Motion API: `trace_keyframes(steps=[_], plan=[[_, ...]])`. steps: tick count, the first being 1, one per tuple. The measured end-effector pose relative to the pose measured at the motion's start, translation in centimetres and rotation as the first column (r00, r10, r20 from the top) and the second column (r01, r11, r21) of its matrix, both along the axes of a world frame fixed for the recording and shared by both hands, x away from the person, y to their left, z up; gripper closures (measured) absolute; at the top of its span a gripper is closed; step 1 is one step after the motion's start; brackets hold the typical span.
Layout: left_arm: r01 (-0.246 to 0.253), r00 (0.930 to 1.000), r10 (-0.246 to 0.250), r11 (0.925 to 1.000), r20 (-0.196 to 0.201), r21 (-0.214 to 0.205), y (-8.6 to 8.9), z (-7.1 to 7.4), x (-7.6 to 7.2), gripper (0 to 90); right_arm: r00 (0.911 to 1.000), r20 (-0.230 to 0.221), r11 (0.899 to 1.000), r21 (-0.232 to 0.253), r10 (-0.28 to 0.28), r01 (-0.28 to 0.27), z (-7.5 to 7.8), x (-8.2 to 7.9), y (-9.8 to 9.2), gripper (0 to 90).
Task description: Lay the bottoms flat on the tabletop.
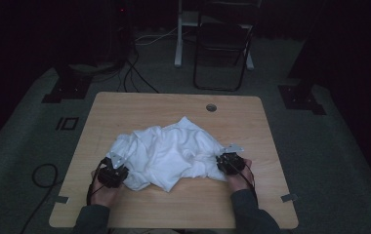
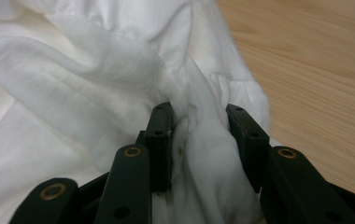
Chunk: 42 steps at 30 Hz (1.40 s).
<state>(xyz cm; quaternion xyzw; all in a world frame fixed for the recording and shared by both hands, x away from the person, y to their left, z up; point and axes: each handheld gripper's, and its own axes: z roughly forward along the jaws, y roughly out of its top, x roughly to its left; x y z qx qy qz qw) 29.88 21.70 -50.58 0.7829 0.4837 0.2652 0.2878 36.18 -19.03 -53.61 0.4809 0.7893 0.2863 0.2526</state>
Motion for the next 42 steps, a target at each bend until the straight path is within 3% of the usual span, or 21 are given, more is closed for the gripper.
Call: trace_keyframes(steps=[1, 6, 11, 12, 14, 16, 17, 21, 27, 34, 38, 42], plan=[[-0.015, 0.9998, 0.015, 0.9999, -0.013, 0.002, 0.7, -0.4, -0.1, 83.3, 0.9991, 0.006, 0.999, -0.019, -0.041, 0.041, 0.0, 0.1, -1.1, 65.1], [-0.019, 0.9997, 0.019, 0.9997, -0.018, 0.014, 1.1, -1.2, 0.0, 83.3, 0.9926, 0.007, 0.993, -0.015, -0.121, 0.121, 0.0, 0.2, -3.7, 64.9], [-0.026, 0.9995, 0.027, 0.9987, -0.014, 0.044, 0.4, -1.6, 0.6, 82.9, 0.9905, 0.007, 0.990, -0.013, -0.137, 0.137, 0.1, 0.0, -4.3, 63.6], [-0.050, 0.9986, 0.051, 0.9972, -0.015, 0.056, 0.3, -1.8, 1.5, 82.1, 0.9912, 0.014, 0.991, -0.022, -0.132, 0.132, 0.2, -0.1, -4.0, 59.0], [-0.073, 0.9972, 0.074, 0.9965, -0.013, 0.040, 0.5, -1.6, 2.0, 78.6, 0.9928, 0.024, 0.993, -0.015, -0.117, 0.118, 0.7, -0.4, -3.8, 54.9], [-0.090, 0.9958, 0.091, 0.9956, -0.015, 0.025, 0.6, -1.4, 2.0, 66.3, 0.9937, 0.032, 0.994, -0.005, -0.108, 0.108, 0.9, -0.7, -3.8, 53.2], [-0.106, 0.9943, 0.106, 0.9942, -0.011, -0.016, 1.1, -1.0, 2.0, 62.0, 0.9946, 0.058, 0.996, 0.013, -0.086, 0.086, 1.7, -1.1, -3.6, 50.7], [-0.113, 0.9935, 0.114, 0.9911, 0.006, -0.071, 2.1, -0.1, 1.2, 52.3, 0.9927, 0.107, 0.998, 0.045, -0.056, 0.051, 3.2, -2.0, -3.0, 46.6], [-0.117, 0.9919, 0.122, 0.9860, 0.036, -0.119, 3.4, 1.2, 0.0, 48.1, 0.9833, 0.179, 0.996, 0.072, 0.033, -0.046, 5.3, -2.8, -1.0, 45.0], [-0.123, 0.9896, 0.132, 0.9824, 0.056, -0.140, 3.9, 1.8, -0.5, 47.6, 0.9779, 0.177, 0.989, 0.074, 0.111, -0.126, 5.3, -2.5, 1.8, 43.0], [-0.121, 0.9897, 0.130, 0.9823, 0.059, -0.143, 3.9, 1.9, -0.7, 47.6, 0.9689, 0.176, 0.980, 0.067, 0.174, -0.188, 5.0, -2.4, 4.1, 39.9], [-0.121, 0.9900, 0.130, 0.9816, 0.054, -0.147, 3.9, 1.7, -0.7, 47.8, 0.9725, 0.137, 0.980, 0.043, 0.188, -0.196, 4.4, -1.5, 5.1, 37.5]])
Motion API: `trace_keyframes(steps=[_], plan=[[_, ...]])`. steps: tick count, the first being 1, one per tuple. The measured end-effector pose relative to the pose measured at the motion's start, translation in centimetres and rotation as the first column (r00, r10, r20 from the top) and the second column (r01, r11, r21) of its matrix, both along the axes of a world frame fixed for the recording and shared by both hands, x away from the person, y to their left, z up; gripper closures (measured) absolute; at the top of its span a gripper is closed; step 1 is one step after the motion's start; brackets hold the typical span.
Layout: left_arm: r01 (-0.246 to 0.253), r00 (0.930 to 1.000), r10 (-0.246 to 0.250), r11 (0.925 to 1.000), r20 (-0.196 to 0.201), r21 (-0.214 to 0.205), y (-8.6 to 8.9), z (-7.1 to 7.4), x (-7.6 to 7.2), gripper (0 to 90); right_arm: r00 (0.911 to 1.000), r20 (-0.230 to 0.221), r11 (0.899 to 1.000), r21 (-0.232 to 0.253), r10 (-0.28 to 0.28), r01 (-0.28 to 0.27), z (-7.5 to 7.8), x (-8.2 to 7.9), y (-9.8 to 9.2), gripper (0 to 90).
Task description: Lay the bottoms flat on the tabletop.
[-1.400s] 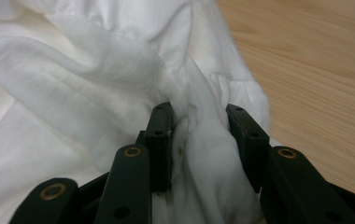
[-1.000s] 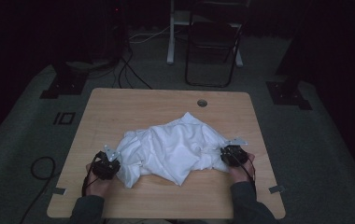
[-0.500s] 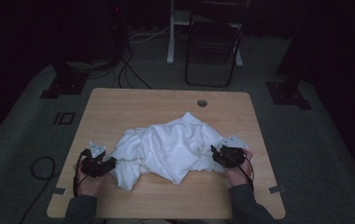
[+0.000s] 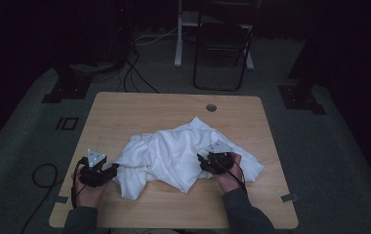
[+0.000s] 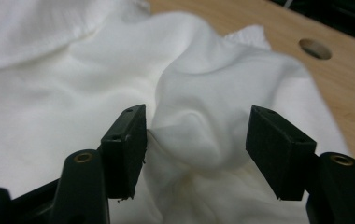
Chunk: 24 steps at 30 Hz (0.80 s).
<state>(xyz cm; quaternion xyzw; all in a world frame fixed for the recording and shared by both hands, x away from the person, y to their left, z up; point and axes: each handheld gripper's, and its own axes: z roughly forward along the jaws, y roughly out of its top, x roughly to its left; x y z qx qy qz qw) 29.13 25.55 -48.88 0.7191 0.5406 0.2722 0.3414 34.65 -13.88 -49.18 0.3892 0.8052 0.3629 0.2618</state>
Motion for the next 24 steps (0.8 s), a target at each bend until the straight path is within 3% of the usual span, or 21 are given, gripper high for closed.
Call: trace_keyframes(steps=[2, 4, 6, 8, 11, 17, 24], plan=[[0.002, 1.0000, -0.002, 1.0000, -0.009, 0.003, 0.0, -0.2, 0.0, 47.8, 0.9993, -0.034, 1.000, -0.022, -0.015, 0.014, -0.7, 0.9, 0.6, 43.1], [0.003, 0.9999, -0.003, 1.0000, -0.013, 0.004, -0.1, -0.4, 0.0, 47.8, 0.9973, -0.062, 0.998, -0.050, -0.039, 0.036, -1.1, 1.4, 0.6, 59.7], [0.006, 0.9999, -0.005, 1.0000, -0.014, 0.002, -0.2, -0.5, 0.0, 47.9, 0.9947, -0.081, 0.997, -0.041, -0.064, 0.061, -1.2, 1.4, 0.3, 78.2], [0.010, 0.9998, -0.010, 0.9999, -0.017, 0.006, -0.3, -0.6, 0.0, 48.1, 0.9930, -0.092, 0.997, -0.015, -0.074, 0.073, -1.0, 1.0, -0.3, 84.5], [0.008, 0.9998, -0.007, 0.9999, -0.019, 0.007, -0.3, -0.6, -0.1, 48.6, 0.9941, -0.083, 0.998, -0.012, -0.070, 0.069, -0.7, 0.3, -0.8, 85.1], [0.024, 0.9994, -0.024, 0.9996, -0.023, 0.012, -0.5, -1.1, -0.7, 58.8, 0.9974, -0.046, 0.998, 0.002, -0.055, 0.056, 0.5, -2.5, -2.9, 85.4], [0.038, 0.9985, -0.037, 0.9991, -0.040, 0.020, -0.5, -1.9, -1.2, 64.0, 0.9954, -0.011, 0.995, 0.001, -0.095, 0.095, 1.3, -6.3, -6.5, 85.3]])
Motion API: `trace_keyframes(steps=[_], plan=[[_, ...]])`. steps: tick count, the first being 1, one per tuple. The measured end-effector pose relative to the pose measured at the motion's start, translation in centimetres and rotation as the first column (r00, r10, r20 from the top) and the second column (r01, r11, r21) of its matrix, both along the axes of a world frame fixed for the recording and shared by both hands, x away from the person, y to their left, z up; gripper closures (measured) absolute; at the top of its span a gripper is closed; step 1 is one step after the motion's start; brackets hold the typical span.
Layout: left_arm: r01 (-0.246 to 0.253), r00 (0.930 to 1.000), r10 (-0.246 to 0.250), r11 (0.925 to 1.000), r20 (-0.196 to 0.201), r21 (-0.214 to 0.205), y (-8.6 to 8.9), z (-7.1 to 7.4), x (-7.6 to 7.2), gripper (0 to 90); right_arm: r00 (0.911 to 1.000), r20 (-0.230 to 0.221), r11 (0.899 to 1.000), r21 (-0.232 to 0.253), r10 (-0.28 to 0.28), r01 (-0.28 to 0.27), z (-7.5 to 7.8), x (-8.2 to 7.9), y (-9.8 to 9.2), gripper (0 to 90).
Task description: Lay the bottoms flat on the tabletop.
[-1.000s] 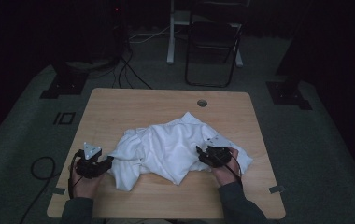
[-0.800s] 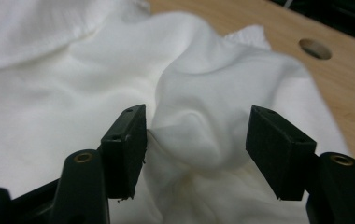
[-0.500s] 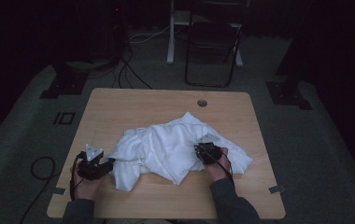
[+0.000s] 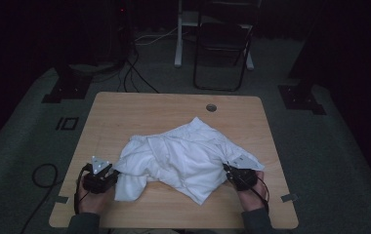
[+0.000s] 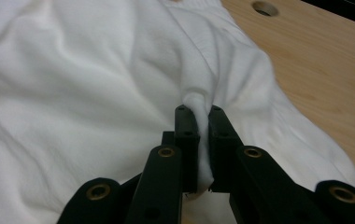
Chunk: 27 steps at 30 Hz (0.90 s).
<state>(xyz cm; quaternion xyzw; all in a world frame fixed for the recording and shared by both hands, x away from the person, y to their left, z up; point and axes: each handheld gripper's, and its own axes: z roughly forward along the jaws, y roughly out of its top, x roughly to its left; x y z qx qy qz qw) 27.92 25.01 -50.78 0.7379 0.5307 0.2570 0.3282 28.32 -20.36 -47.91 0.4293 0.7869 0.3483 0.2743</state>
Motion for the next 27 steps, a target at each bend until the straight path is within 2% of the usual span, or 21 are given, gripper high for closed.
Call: trace_keyframes(steps=[3, 6, 10, 12, 15, 17, 21, 27], plan=[[0.007, 0.9999, -0.007, 0.9999, -0.009, 0.009, 0.0, -0.2, -0.1, 67.5, 0.9994, 0.000, 0.999, -0.004, -0.034, 0.034, -0.2, -1.1, -1.7, 85.2], [-0.005, 0.9998, 0.006, 0.9997, -0.021, 0.025, 0.1, -0.5, -0.2, 69.9, 0.9973, -0.012, 0.997, -0.002, -0.072, 0.072, -0.6, -2.0, -3.1, 85.1], [-0.035, 0.9989, 0.036, 0.9992, -0.031, 0.017, 0.8, -0.5, -0.4, 64.7, 0.9942, -0.042, 0.995, -0.007, -0.099, 0.099, -1.4, -2.7, -4.3, 83.5], [-0.051, 0.9985, 0.051, 0.9987, -0.020, -0.007, 1.4, -0.1, -0.6, 59.9, 0.9945, -0.056, 0.996, 0.004, -0.088, 0.088, -1.6, -2.6, -4.6, 75.6], [-0.067, 0.9977, 0.067, 0.9971, 0.010, -0.036, 1.8, 1.0, -0.7, 54.7, 0.9970, -0.015, 0.997, 0.023, -0.076, 0.076, -0.9, -2.5, -4.6, 59.4], [-0.062, 0.9975, 0.064, 0.9970, 0.030, -0.047, 1.6, 1.7, -0.5, 52.6, 0.9975, 0.018, 0.997, 0.027, -0.068, 0.068, -0.1, -2.3, -4.3, 53.8], [-0.027, 0.9981, 0.030, 0.9983, 0.053, -0.051, 0.1, 3.1, 0.8, 49.8, 0.9972, 0.061, 0.999, 0.022, -0.044, 0.042, 1.4, -1.0, -3.3, 51.1], [0.044, 0.9972, -0.042, 0.9987, 0.062, -0.026, -3.6, 4.6, 3.2, 48.4, 0.9985, 0.047, 0.999, 0.017, -0.029, 0.028, 1.7, 2.3, -1.4, 51.3]])
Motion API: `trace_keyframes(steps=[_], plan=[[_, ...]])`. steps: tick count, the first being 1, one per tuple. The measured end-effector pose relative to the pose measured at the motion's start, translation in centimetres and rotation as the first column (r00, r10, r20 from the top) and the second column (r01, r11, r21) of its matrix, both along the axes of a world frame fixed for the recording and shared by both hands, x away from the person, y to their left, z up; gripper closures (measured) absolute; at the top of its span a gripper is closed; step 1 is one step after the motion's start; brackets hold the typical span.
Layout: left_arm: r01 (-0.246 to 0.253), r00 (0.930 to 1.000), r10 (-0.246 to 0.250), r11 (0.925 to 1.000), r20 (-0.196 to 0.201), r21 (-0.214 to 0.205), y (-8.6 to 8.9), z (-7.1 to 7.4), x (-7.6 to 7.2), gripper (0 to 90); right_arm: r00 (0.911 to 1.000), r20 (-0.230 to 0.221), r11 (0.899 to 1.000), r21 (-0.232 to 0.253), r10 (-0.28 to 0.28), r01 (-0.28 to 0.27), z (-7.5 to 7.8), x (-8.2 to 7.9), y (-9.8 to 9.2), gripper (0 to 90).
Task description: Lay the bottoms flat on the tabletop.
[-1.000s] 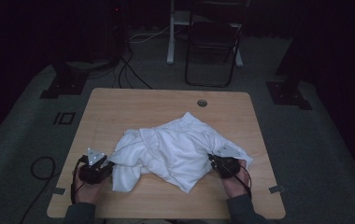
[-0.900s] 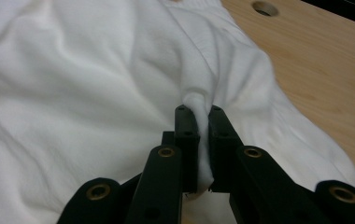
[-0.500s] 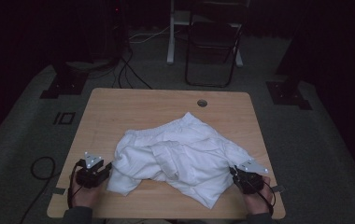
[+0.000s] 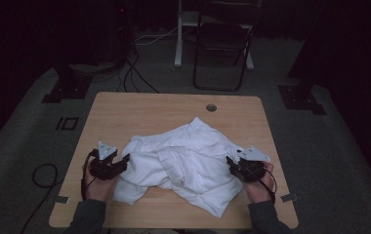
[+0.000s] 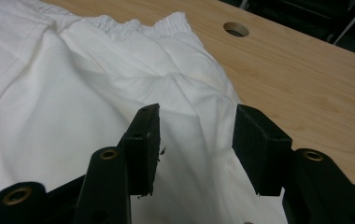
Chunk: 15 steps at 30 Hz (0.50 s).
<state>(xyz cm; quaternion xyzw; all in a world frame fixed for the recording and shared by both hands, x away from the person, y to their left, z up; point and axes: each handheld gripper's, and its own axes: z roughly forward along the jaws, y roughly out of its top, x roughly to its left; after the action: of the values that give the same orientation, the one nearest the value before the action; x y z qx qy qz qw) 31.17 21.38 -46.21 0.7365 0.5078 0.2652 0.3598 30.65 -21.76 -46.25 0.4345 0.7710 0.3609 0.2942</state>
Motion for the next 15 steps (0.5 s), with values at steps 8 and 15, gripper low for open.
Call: trace_keyframes(steps=[8, 15], plan=[[0.095, 0.9955, -0.095, 0.9953, -0.003, 0.020, -5.2, 0.5, 3.0, 47.5, 0.9990, -0.044, 0.999, -0.053, 0.000, -0.002, -0.9, 3.8, 2.5, 50.1], [0.192, 0.9766, -0.198, 0.9789, -0.085, -0.069, -7.6, -1.8, 4.2, 37.8, 0.9906, -0.137, 0.998, -0.070, -0.004, -0.005, -2.8, 6.1, 3.3, 41.0]])
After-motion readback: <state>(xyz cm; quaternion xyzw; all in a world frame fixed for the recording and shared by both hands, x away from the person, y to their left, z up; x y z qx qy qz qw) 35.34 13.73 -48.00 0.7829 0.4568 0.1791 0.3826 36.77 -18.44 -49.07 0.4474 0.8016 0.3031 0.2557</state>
